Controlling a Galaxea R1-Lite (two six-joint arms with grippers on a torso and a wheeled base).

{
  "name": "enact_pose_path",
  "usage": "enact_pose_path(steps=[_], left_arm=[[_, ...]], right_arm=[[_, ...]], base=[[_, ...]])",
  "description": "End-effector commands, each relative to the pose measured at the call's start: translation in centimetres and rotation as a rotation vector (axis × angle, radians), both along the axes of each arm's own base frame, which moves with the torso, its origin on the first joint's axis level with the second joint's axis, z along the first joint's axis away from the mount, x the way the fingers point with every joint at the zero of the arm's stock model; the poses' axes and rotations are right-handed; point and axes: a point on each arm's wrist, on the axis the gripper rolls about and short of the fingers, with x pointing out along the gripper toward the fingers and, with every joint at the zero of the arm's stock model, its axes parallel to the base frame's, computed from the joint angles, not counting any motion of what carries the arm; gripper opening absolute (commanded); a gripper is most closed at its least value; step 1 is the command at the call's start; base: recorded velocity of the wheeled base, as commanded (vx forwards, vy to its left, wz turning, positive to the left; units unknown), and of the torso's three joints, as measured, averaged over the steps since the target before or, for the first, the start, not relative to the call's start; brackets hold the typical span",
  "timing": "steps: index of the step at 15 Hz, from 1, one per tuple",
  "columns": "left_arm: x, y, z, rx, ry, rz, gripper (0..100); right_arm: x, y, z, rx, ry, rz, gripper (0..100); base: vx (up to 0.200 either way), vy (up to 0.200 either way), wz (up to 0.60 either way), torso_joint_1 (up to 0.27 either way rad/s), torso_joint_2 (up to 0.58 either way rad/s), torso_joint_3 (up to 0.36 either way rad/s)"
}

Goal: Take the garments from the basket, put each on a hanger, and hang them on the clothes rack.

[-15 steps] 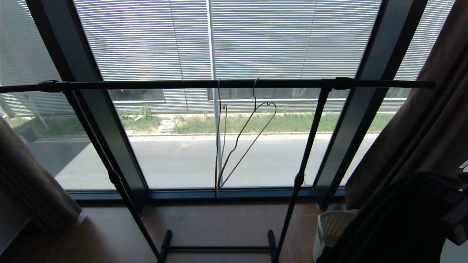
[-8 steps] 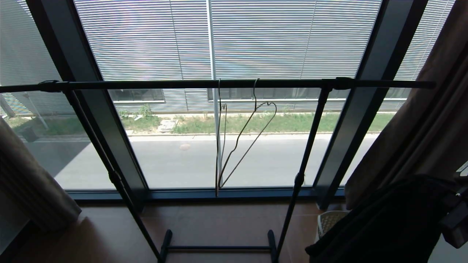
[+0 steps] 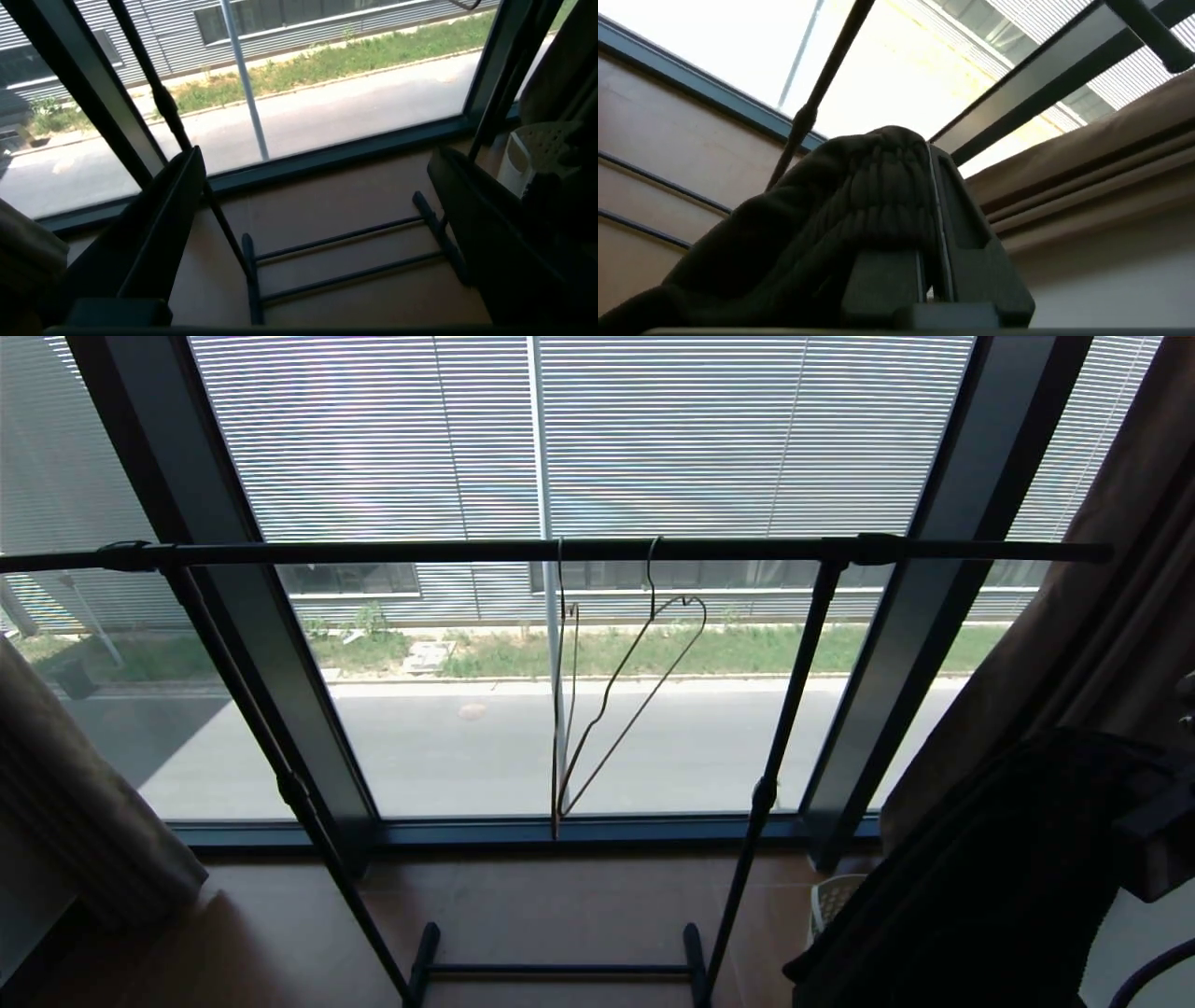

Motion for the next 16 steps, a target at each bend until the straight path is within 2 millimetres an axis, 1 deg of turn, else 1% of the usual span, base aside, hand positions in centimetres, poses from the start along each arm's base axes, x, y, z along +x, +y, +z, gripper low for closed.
enact_pose_path(steps=[1, 2, 3, 4, 5, 6, 8, 9, 10, 11, 12, 13, 14, 16], left_arm=[[-0.1, 0.0, 0.6, 0.005, -0.01, -0.012, 100], [0.2, 0.0, 1.9, 0.001, 0.015, -0.027, 100], [0.4, -0.1, 2.3, -0.003, 0.033, -0.033, 100], [1.5, -0.1, 4.4, -0.033, 0.113, -0.046, 100], [2.6, -0.2, 5.6, -0.059, 0.169, -0.068, 100], [4.2, -0.3, 7.0, -0.101, 0.23, -0.108, 100], [7.3, -0.9, 8.4, -0.144, 0.298, -0.194, 100], [9.2, -1.7, 9.0, -0.182, 0.317, -0.252, 100], [10.6, -2.4, 9.4, -0.195, 0.344, -0.272, 100], [12.0, -3.4, 9.8, -0.205, 0.387, -0.268, 100], [12.8, -4.1, 10.1, -0.217, 0.413, -0.263, 100], [14.1, -5.7, 10.3, -0.232, 0.469, -0.257, 100], [15.5, -7.8, 10.4, -0.232, 0.518, -0.258, 100], [17.1, -10.8, 10.2, -0.216, 0.587, -0.306, 100]], right_arm=[[0.6, 1.1, 1.3, 0.106, -0.013, 0.03, 0], [0.7, 1.7, 1.9, 0.178, -0.016, 0.046, 0], [0.8, 2.0, 2.0, 0.197, -0.013, 0.051, 0], [1.4, 2.9, 2.3, 0.256, 0.004, 0.066, 0], [1.7, 3.3, 2.2, 0.27, 0.016, 0.068, 0], [2.3, 3.7, 2.4, 0.278, 0.013, 0.067, 0], [2.6, 4.1, 3.2, 0.287, 0.003, 0.065, 0], [3.8, 4.8, 4.6, 0.302, -0.033, 0.034, 0], [4.6, 5.4, 5.4, 0.326, -0.044, 0.025, 0], [5.2, 6.2, 5.2, 0.342, 0.0, 0.026, 0], [5.2, 6.9, 4.9, 0.363, 0.035, 0.035, 0], [6.2, 8.1, 4.8, 0.413, 0.083, 0.01, 0], [7.4, 8.9, 5.0, 0.472, 0.109, -0.056, 0], [8.2, 9.6, 5.5, 0.537, 0.146, -0.121, 0]], base=[[0.0, 0.0, 0.0, 0.0, 0.0, 0.0], [0.0, 0.0, 0.0, 0.0, 0.0, 0.0], [0.0, 0.0, 0.0, 0.0, 0.0, 0.0], [0.0, 0.0, 0.0, 0.0, 0.0, 0.0], [0.0, 0.0, 0.0, 0.0, 0.0, 0.0], [0.0, 0.0, 0.0, 0.0, 0.0, 0.0], [0.0, 0.0, 0.0, 0.0, 0.0, 0.0], [0.0, 0.0, 0.0, 0.0, 0.0, 0.0], [0.0, 0.0, 0.0, 0.0, 0.0, 0.0], [0.0, 0.0, 0.0, 0.0, 0.0, 0.0], [0.0, 0.0, 0.0, 0.0, 0.0, 0.0], [0.0, 0.0, 0.0, 0.0, 0.0, 0.0], [0.0, 0.0, 0.0, 0.0, 0.0, 0.0], [0.0, 0.0, 0.0, 0.0, 0.0, 0.0]])
